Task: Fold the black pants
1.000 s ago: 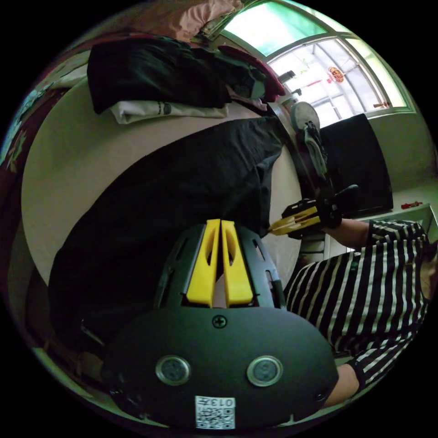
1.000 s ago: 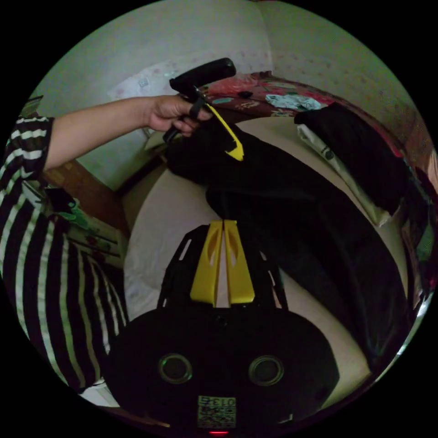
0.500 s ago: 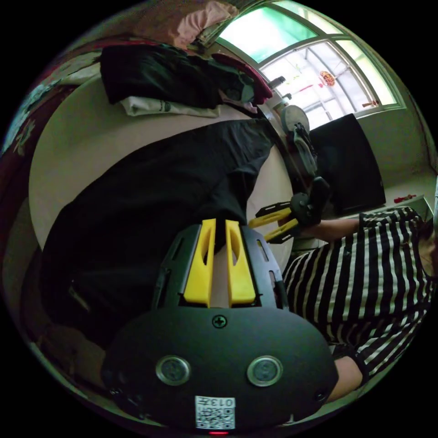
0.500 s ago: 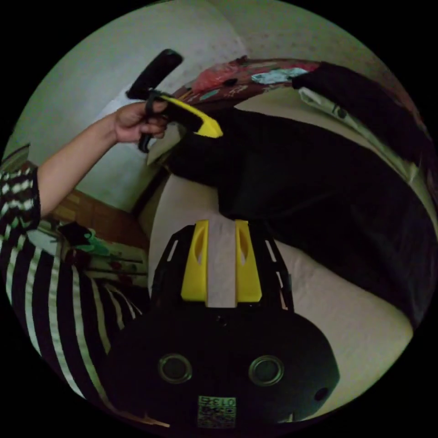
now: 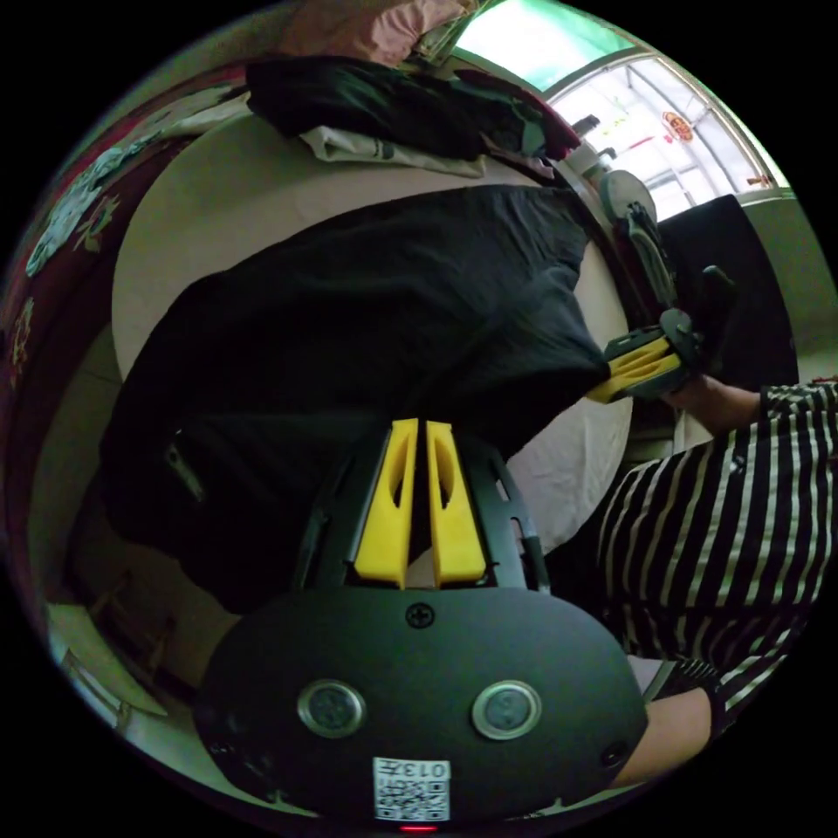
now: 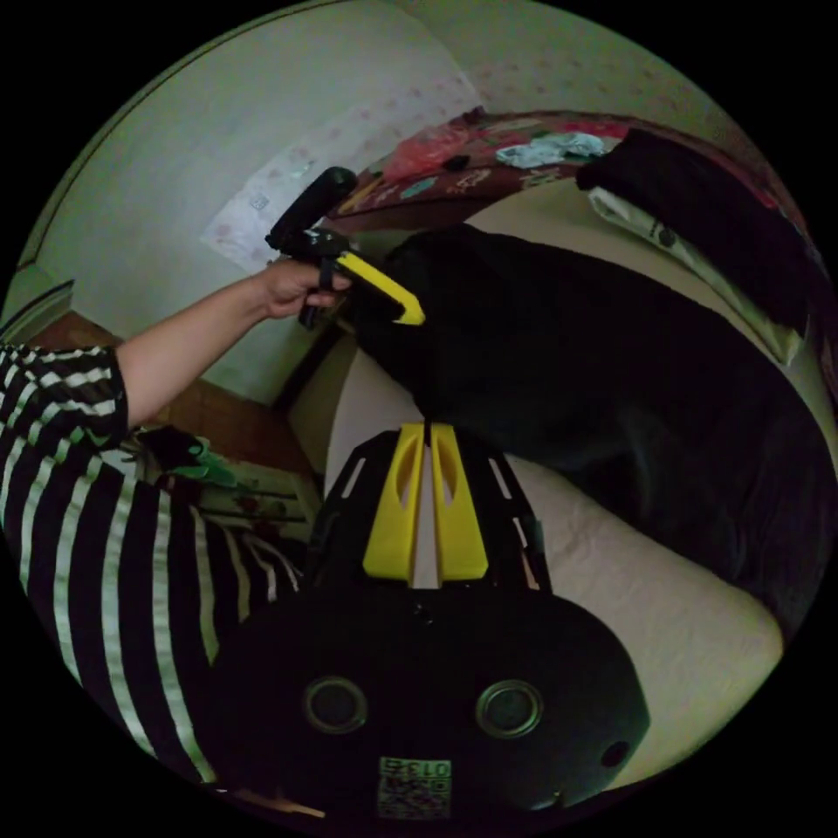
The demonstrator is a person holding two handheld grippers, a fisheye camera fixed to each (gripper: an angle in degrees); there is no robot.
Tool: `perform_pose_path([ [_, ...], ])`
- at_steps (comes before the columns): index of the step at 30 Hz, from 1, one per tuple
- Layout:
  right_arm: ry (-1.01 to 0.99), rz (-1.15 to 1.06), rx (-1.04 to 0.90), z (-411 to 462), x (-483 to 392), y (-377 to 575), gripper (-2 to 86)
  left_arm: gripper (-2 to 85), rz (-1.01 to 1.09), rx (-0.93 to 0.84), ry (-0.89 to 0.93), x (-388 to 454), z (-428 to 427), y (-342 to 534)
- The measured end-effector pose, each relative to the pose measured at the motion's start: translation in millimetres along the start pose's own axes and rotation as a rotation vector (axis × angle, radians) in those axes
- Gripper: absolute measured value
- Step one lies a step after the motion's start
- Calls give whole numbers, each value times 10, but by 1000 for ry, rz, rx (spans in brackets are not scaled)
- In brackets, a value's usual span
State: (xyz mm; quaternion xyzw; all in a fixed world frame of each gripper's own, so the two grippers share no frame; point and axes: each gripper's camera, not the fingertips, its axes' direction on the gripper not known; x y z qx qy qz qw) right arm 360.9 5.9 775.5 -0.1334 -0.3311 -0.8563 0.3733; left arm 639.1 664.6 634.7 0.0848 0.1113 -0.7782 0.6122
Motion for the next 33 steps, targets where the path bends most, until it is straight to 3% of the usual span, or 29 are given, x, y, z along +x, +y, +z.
perform_pose_path([
  [4, -1, 88, -72, 143, 202, 239, 9, -1, 43, -124, -72, 135, 279, -82],
  [8, -2, 79, -264, 393, 276, 571, 7, -3, 36, -150, -77, 251, 429, -125],
  [10, 21, 43, -242, 235, 270, 725, 6, -3, 46, -102, -113, 409, 434, -177],
  [15, 495, 67, 84, -451, 544, 912, 6, -3, 149, 81, -206, 962, 547, -558],
  [22, 608, 231, 21, -471, 1500, 939, 5, -3, 124, -7, -333, 1469, 1317, -1219],
  [26, 637, 281, -25, -646, 1986, 1180, 4, -3, 43, 25, -286, 1571, 1432, -1363],
  [33, 899, 536, 166, -1611, 2760, 2088, 24, 4, 177, 117, -255, 2353, 1726, -2056],
])
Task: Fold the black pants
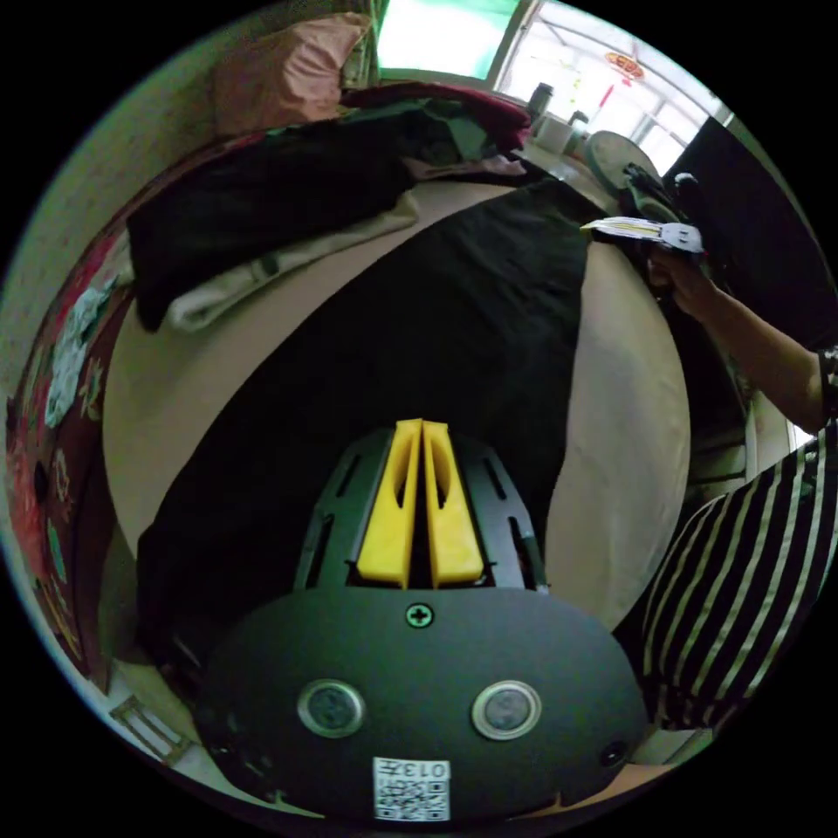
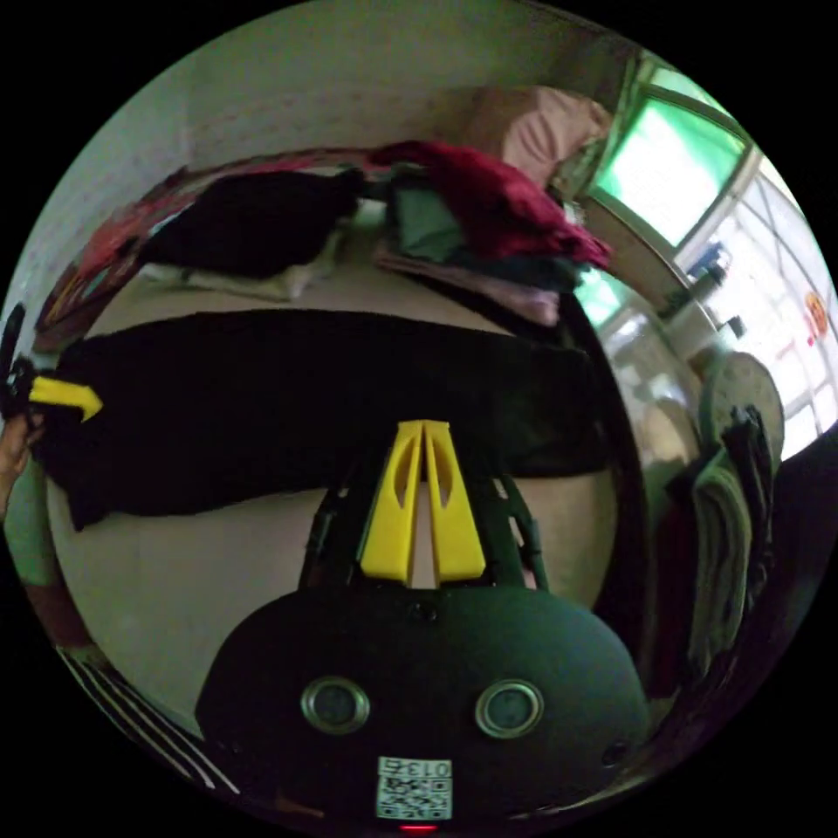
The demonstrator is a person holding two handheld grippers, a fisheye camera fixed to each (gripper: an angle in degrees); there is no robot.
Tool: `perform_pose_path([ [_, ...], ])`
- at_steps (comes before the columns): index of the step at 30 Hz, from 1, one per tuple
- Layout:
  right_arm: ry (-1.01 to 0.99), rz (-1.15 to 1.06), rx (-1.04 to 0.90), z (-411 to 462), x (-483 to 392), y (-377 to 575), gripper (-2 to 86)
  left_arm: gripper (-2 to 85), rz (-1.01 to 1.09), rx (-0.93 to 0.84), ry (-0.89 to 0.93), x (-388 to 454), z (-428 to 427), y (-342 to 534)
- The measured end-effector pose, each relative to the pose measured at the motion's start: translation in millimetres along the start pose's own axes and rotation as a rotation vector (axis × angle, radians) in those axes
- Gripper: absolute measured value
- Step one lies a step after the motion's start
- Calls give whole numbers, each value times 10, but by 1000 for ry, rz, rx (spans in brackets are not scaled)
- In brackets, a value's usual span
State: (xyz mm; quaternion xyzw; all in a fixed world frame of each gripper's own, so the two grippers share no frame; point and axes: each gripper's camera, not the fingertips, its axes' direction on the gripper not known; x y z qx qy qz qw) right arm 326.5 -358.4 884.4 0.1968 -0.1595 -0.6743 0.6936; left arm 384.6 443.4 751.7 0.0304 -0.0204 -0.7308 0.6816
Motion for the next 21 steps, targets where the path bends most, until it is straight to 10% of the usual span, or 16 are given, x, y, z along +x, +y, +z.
perform_pose_path([
  [21, -180, -9, -280, 1512, 2793, -451, 16, 70, 464, -92, 35, 2548, 1635, -3087],
])
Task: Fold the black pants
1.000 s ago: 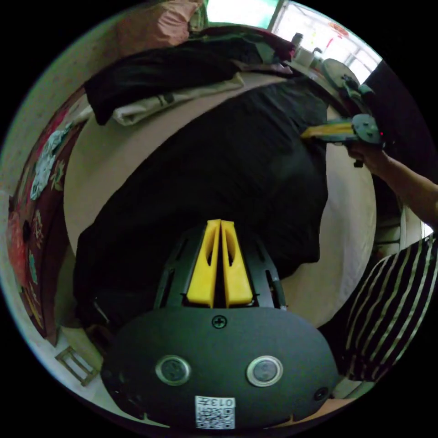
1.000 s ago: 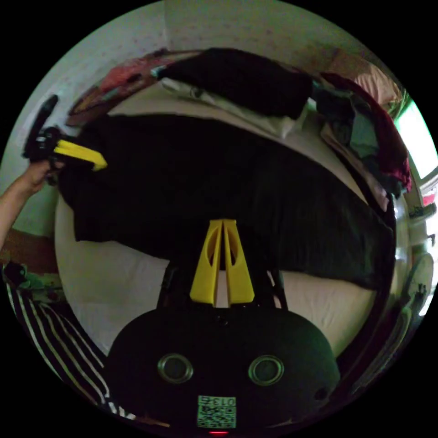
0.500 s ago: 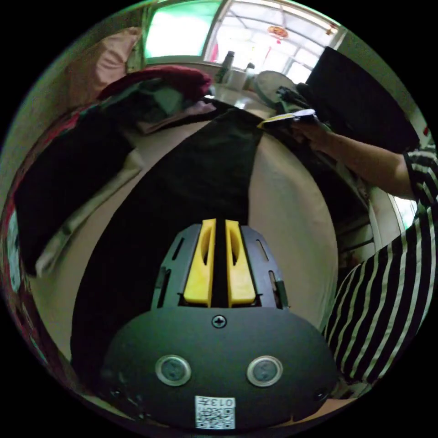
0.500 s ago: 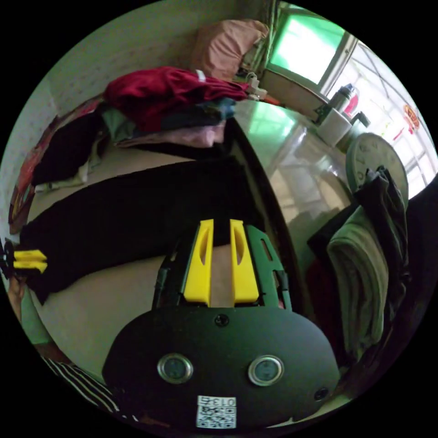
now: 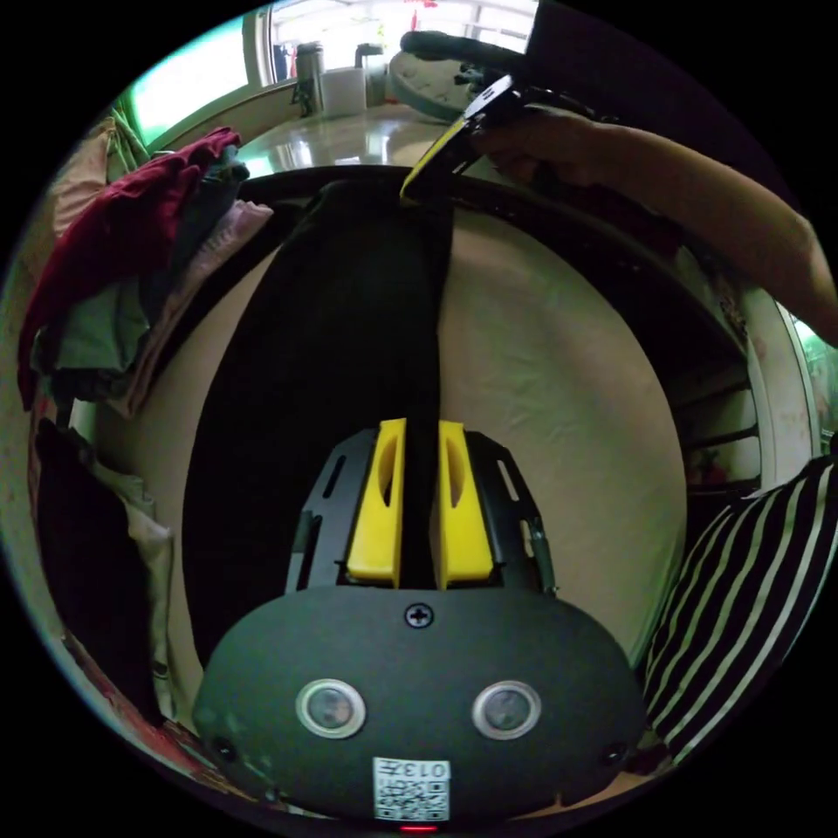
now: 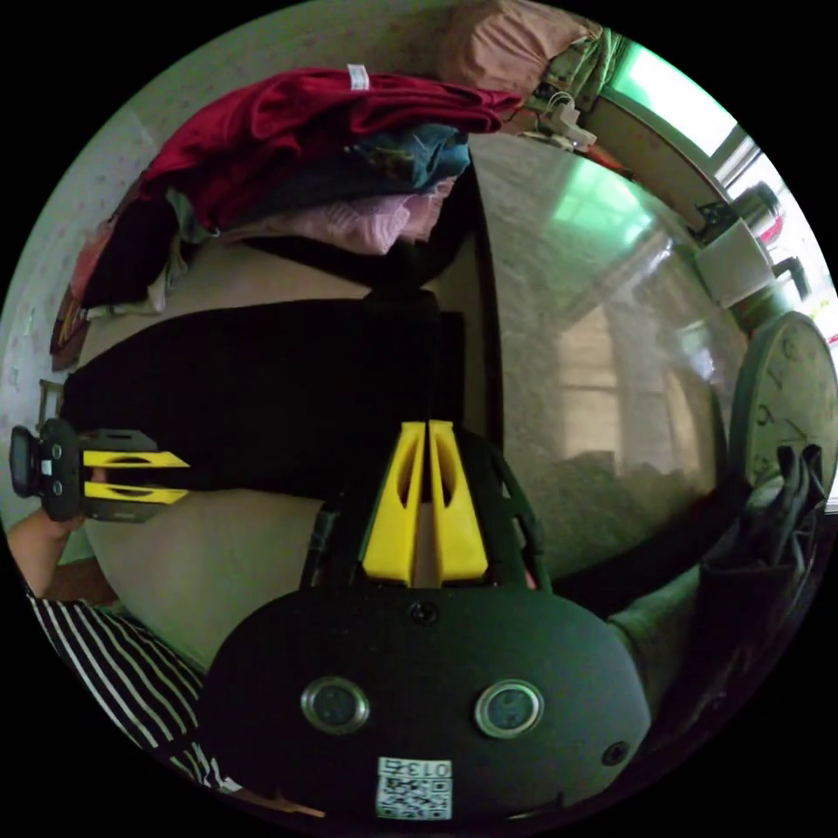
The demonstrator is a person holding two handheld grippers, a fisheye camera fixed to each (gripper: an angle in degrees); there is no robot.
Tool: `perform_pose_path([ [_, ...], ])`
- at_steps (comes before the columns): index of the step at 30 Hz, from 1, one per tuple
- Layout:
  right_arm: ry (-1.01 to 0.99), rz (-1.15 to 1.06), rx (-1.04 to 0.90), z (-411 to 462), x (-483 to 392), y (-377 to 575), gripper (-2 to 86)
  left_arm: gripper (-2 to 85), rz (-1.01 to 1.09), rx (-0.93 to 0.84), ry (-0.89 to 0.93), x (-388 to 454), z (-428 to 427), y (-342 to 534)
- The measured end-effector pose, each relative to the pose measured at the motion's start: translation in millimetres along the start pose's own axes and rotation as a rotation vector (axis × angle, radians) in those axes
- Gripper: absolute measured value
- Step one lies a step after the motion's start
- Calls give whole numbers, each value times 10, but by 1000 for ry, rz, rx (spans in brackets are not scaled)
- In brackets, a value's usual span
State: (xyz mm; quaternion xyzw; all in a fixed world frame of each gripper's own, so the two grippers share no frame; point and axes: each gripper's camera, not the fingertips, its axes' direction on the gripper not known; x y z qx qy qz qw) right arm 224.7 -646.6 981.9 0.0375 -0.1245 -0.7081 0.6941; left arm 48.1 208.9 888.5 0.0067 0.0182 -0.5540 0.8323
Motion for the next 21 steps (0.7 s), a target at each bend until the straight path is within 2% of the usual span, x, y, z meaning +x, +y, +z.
perform_pose_path([
  [4, 36, 26, -12, -79, 247, 16, 18, 71, -4, -8, 27, -34, 145, -348],
  [7, 77, -9, -100, 133, 371, -6, 39, 70, -13, -27, 50, -64, 252, -553],
  [12, 141, -52, 158, -214, 473, -90, 71, 62, -60, 88, 25, -220, 117, -734],
  [14, 169, -81, 188, -206, 483, -228, 74, 59, -85, 135, 2, -323, 56, -806],
  [19, 91, -119, 50, 218, 611, -702, 83, 60, -191, 179, 0, -674, 35, -1053],
  [21, 85, -105, -38, 448, 719, -829, 43, 63, -215, 124, -44, -762, 106, -1155],
])
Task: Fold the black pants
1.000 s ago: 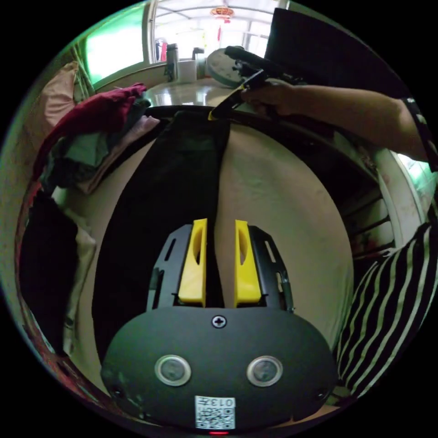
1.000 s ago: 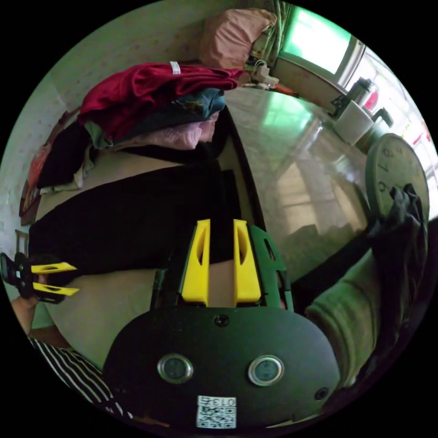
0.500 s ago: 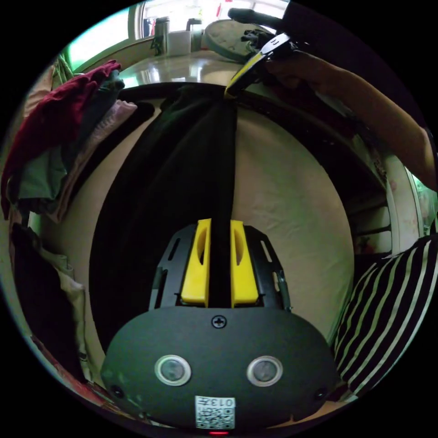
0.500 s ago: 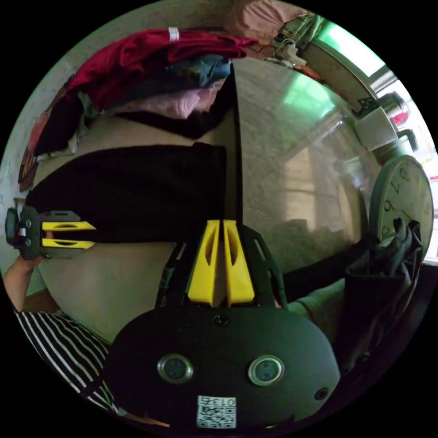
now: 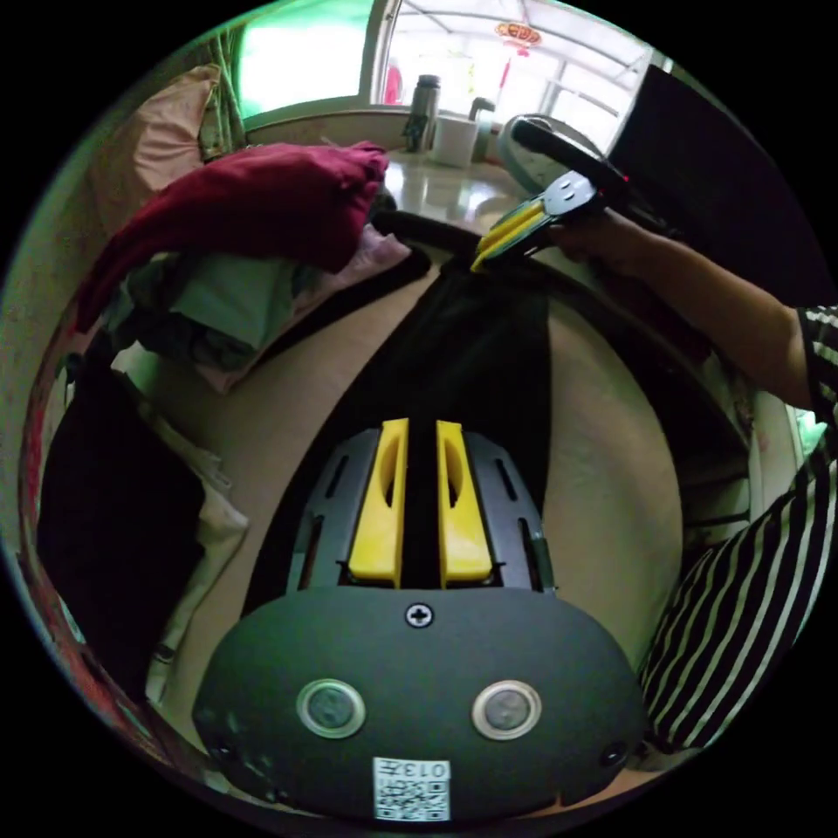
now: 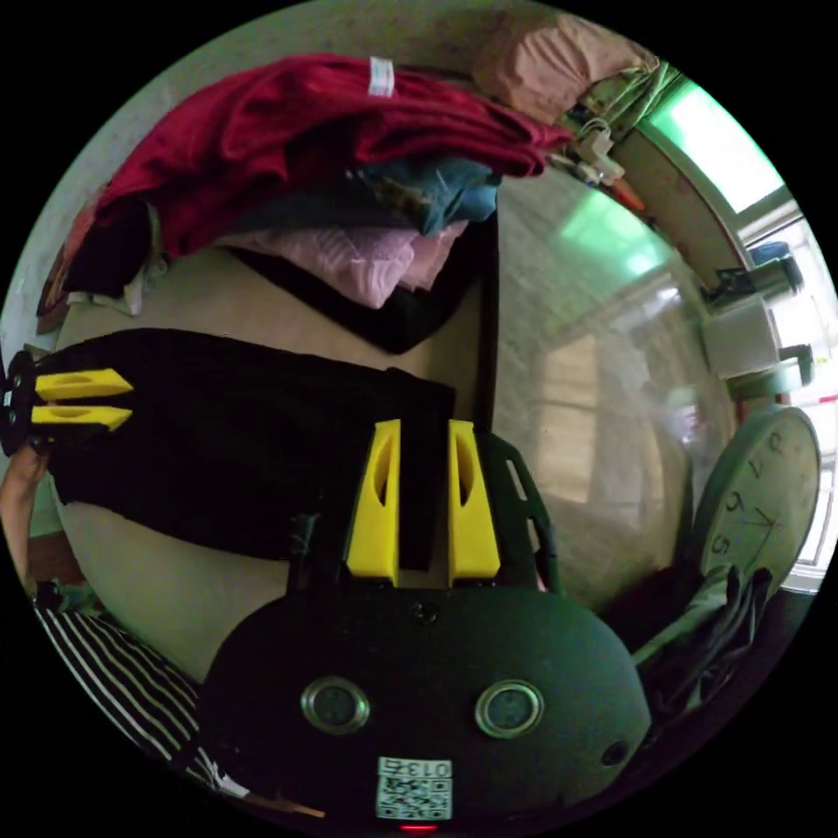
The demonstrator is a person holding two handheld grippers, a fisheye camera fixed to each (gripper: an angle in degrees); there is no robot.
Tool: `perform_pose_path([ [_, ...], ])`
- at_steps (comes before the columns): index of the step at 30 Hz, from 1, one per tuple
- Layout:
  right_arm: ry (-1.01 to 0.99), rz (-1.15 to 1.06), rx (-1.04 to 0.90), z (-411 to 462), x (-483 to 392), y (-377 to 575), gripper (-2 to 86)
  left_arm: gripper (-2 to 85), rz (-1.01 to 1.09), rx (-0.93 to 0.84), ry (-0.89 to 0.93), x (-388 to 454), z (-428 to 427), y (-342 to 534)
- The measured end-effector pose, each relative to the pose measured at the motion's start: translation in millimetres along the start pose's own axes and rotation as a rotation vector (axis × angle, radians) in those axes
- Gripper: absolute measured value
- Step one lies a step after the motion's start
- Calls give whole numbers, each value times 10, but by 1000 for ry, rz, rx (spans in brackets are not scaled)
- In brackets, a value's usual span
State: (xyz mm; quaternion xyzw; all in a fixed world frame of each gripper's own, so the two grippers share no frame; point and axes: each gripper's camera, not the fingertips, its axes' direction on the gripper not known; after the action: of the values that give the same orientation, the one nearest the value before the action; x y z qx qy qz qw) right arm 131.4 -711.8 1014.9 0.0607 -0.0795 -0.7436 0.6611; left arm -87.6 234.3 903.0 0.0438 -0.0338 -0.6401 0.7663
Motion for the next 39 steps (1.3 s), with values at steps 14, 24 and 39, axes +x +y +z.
perform_pose_path([
  [14, -208, 217, 234, -561, 724, 440, 27, -2, 72, -139, -96, -144, 497, -728],
  [24, 34, 104, 201, -248, 563, 222, 51, 0, -47, -123, -135, -334, 528, -1207],
  [39, -102, 89, 49, 160, 708, -13, 13, 5, 194, -151, -123, 91, 1002, -1927],
])
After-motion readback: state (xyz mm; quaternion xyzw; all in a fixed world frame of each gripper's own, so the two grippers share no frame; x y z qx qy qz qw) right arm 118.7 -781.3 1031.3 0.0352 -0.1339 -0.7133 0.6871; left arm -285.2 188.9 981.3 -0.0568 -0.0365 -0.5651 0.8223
